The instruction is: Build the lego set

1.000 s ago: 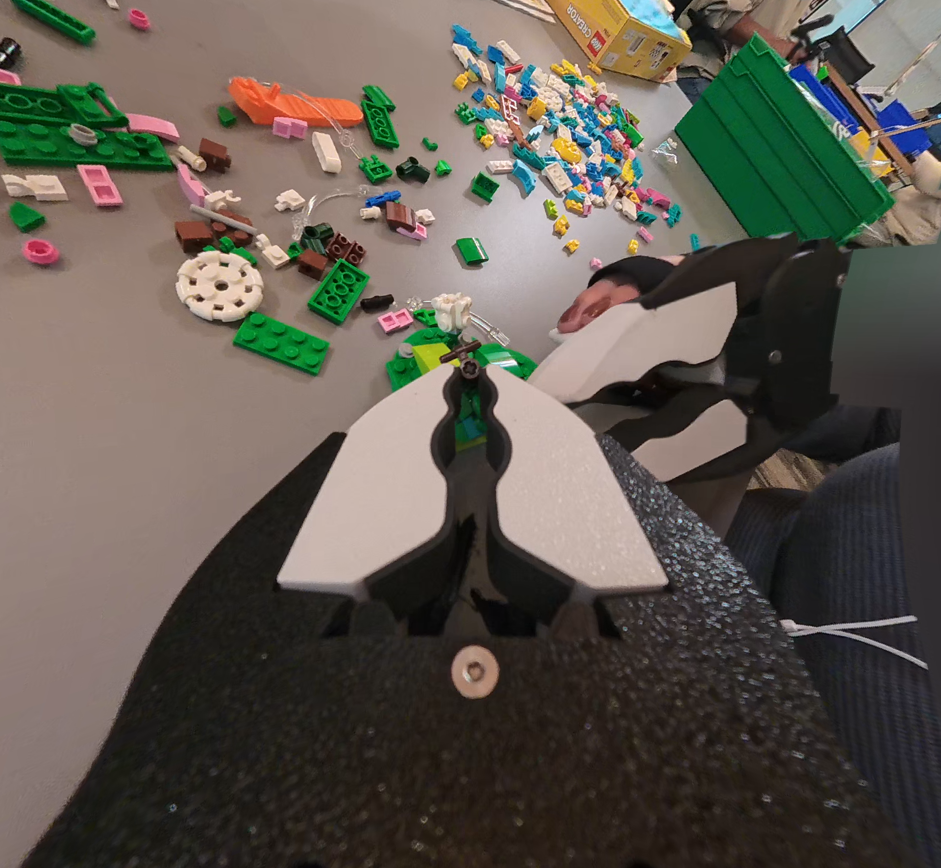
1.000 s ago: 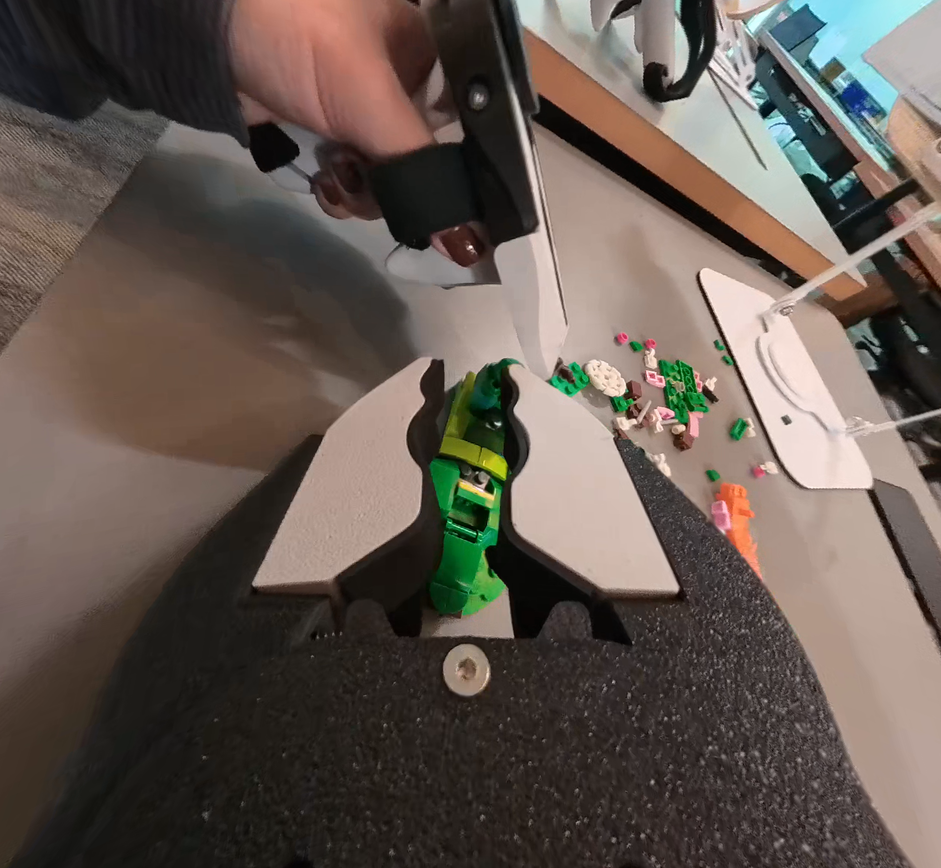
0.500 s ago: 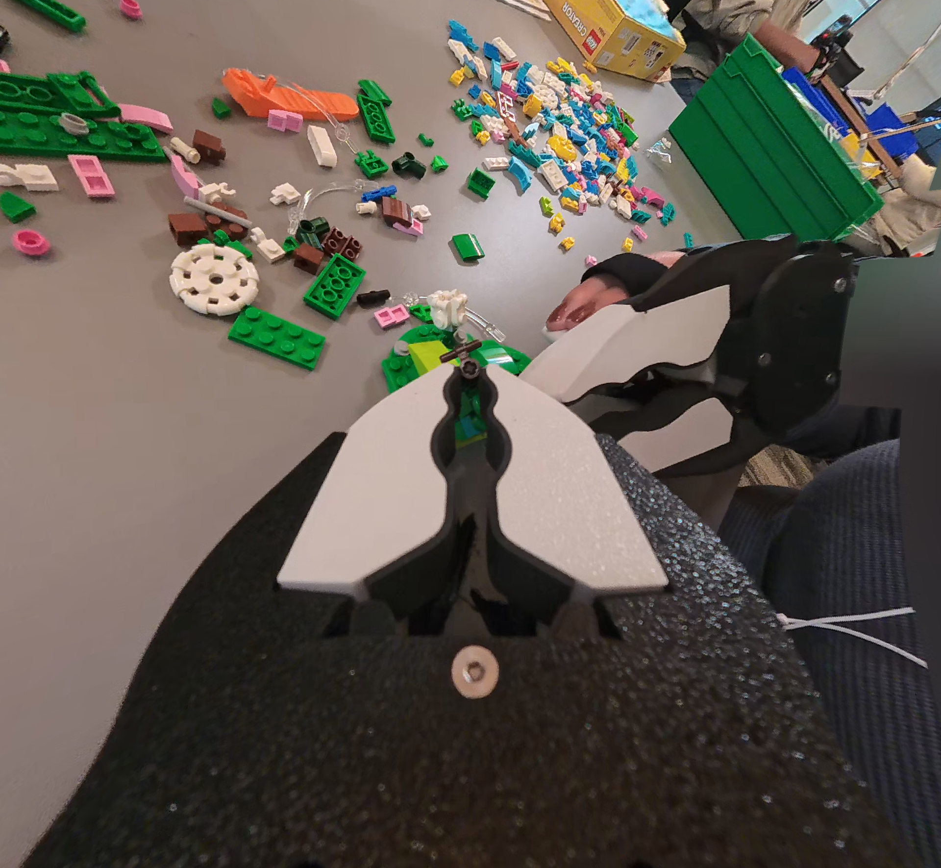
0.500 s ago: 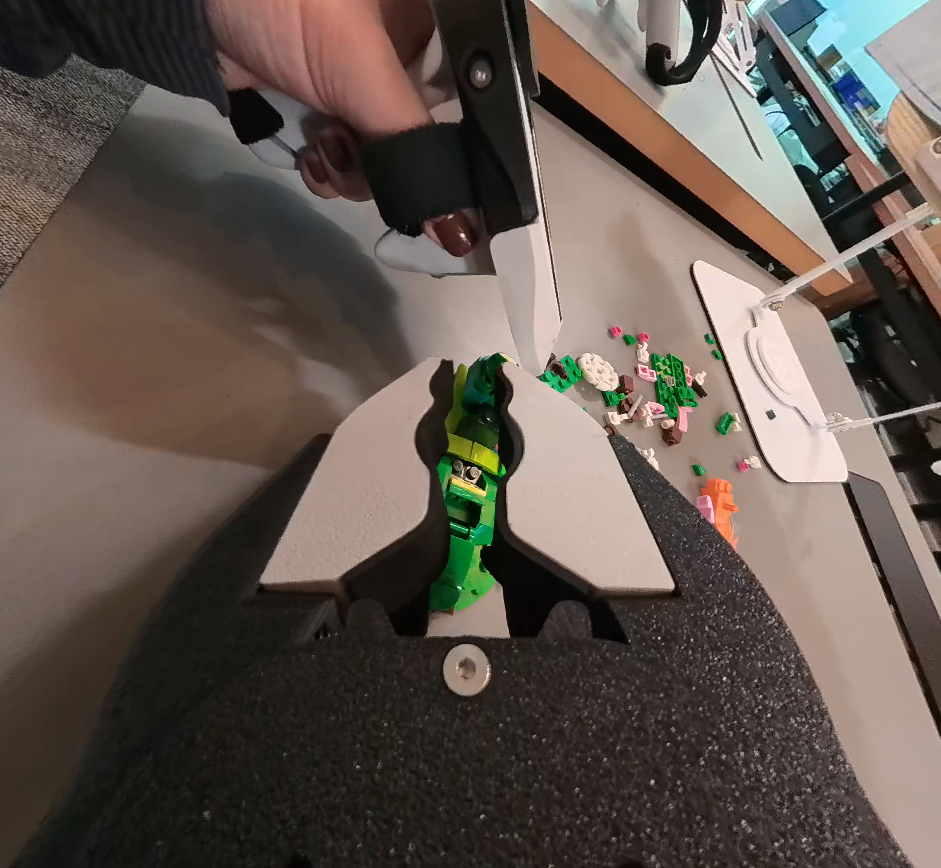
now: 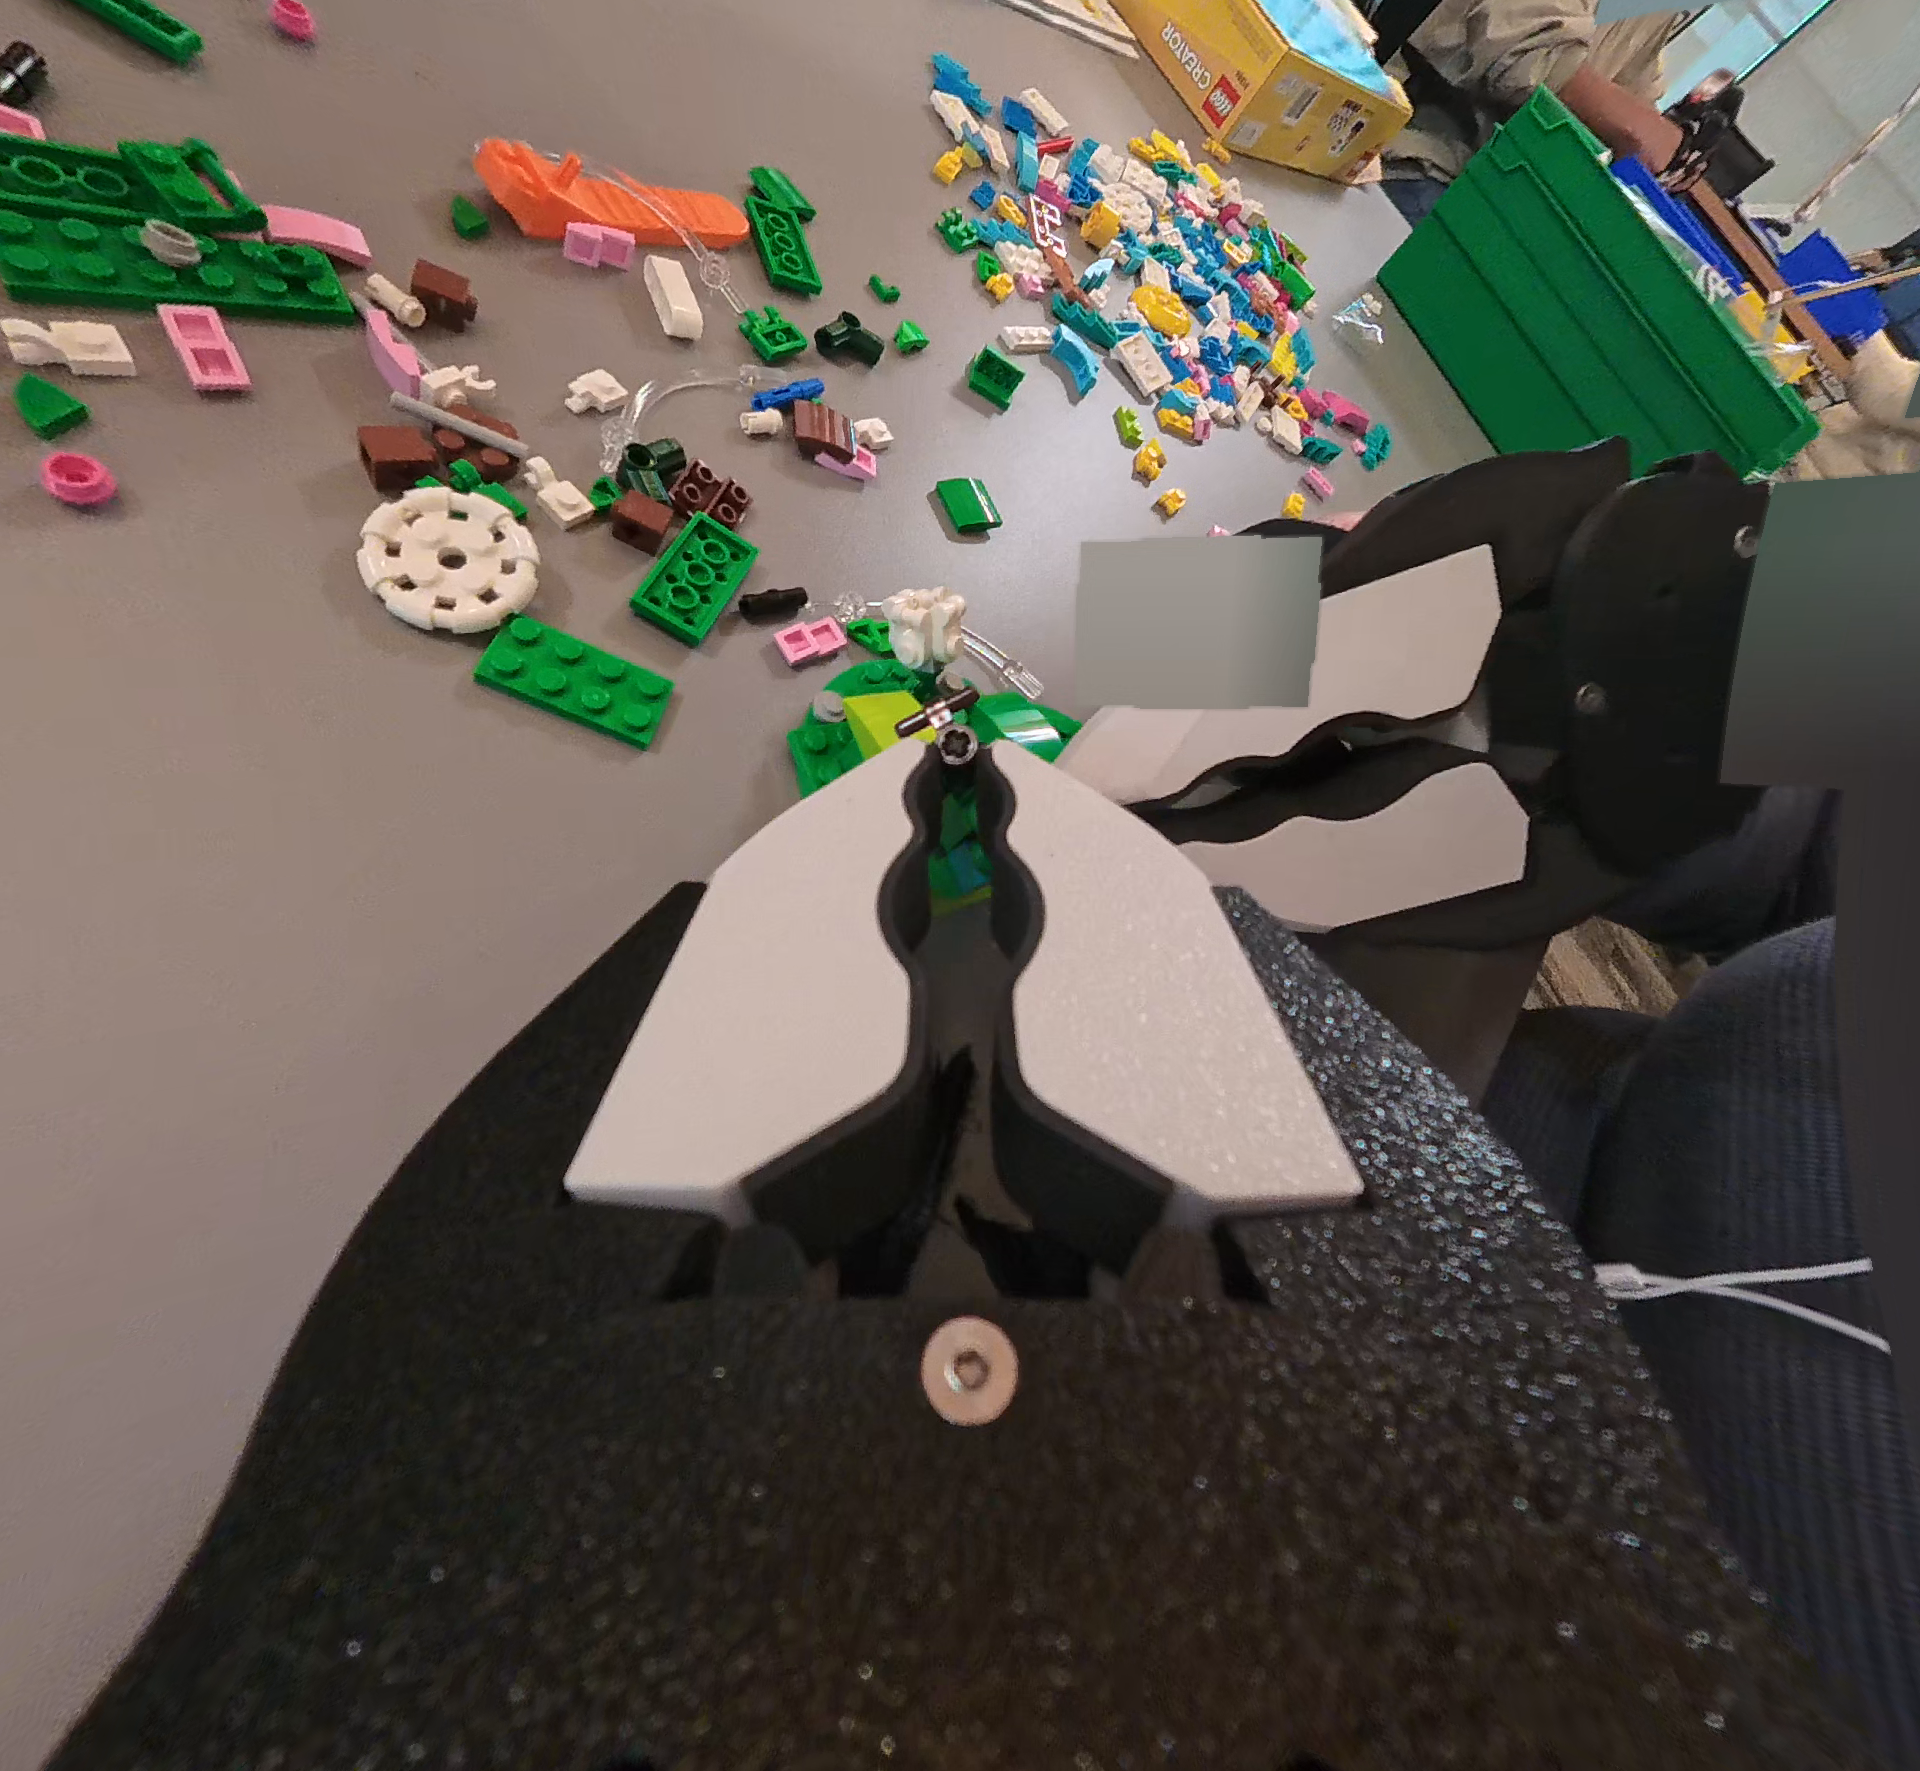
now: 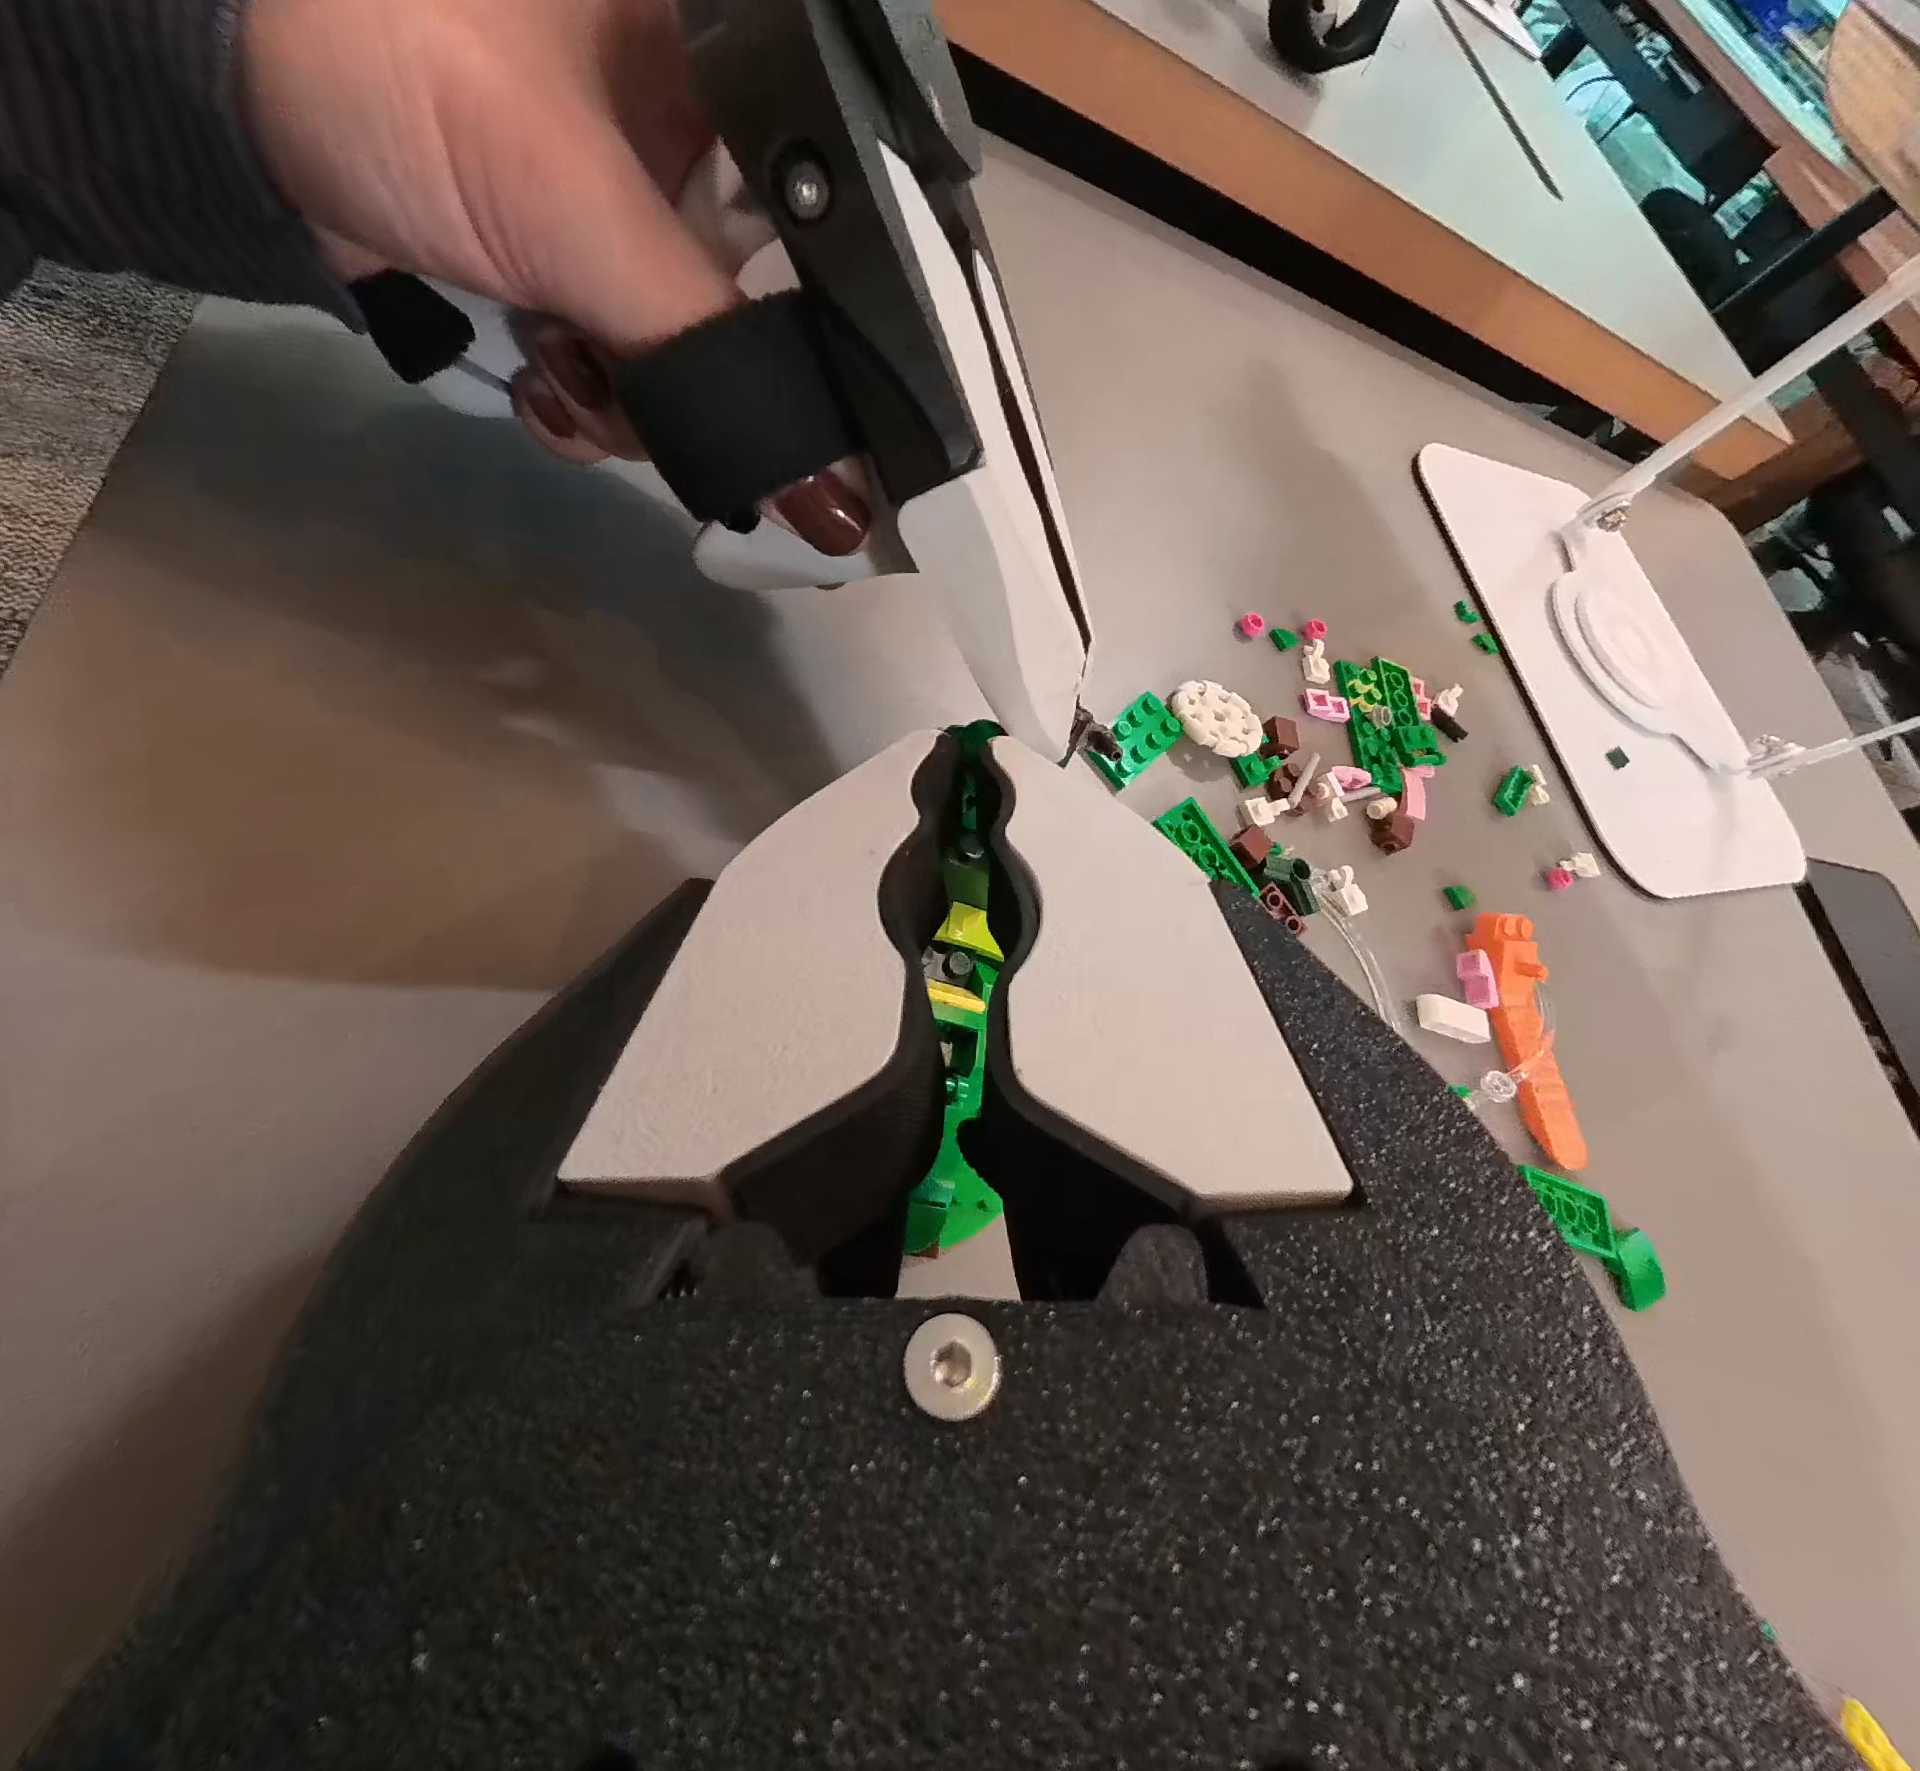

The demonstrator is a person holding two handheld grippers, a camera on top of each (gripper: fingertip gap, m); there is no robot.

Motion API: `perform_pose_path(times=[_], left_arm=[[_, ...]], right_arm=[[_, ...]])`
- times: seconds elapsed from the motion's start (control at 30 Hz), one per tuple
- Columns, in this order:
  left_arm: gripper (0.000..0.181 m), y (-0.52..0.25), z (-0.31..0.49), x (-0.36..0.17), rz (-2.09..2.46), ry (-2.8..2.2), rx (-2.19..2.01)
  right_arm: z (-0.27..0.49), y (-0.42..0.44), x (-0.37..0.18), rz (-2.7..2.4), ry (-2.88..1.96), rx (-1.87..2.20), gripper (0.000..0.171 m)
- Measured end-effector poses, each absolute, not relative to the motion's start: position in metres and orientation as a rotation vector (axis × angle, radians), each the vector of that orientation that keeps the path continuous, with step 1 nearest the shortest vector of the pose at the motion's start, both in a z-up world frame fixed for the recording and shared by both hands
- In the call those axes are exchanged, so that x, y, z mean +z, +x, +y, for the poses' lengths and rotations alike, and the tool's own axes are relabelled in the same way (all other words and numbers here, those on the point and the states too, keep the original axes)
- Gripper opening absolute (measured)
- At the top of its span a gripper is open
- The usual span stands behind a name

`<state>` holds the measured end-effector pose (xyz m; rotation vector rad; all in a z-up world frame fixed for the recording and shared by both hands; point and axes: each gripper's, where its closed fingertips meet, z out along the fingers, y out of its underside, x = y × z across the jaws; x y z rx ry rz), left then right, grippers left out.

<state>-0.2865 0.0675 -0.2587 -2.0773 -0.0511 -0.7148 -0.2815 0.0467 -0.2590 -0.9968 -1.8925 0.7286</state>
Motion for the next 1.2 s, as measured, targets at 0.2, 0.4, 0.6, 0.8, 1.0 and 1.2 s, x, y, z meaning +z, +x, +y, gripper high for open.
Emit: perform_pose_path(times=[0.2, 0.4, 0.6, 0.8, 1.0, 1.2], left_arm=[[0.006, -0.287, 0.066, -0.259, -0.066, -2.054, -0.761], [0.015, -0.285, 0.065, -0.241, 0.009, -1.941, -0.767], [0.005, -0.297, 0.056, -0.227, 0.070, -1.891, -0.644], [0.006, -0.294, 0.050, -0.234, 0.126, -1.928, -0.614], [0.027, -0.272, 0.042, -0.240, 0.341, -1.937, -0.524], [0.035, -0.258, 0.037, -0.245, 0.694, -1.899, -0.143]], right_arm=[[0.045, -0.282, -0.259, -1.918, -0.942, 0.662, 0.001], [0.044, -0.283, -0.258, -1.901, -0.950, 0.703, 0.000], [0.042, -0.283, -0.258, -1.886, -0.978, 0.803, 0.007], [0.047, -0.277, -0.248, -1.837, -1.017, 0.907, 0.010], [0.055, -0.274, -0.247, -1.857, -1.059, 0.972, 0.033], [0.053, -0.270, -0.248, -1.906, -1.104, 1.124, 0.047]])
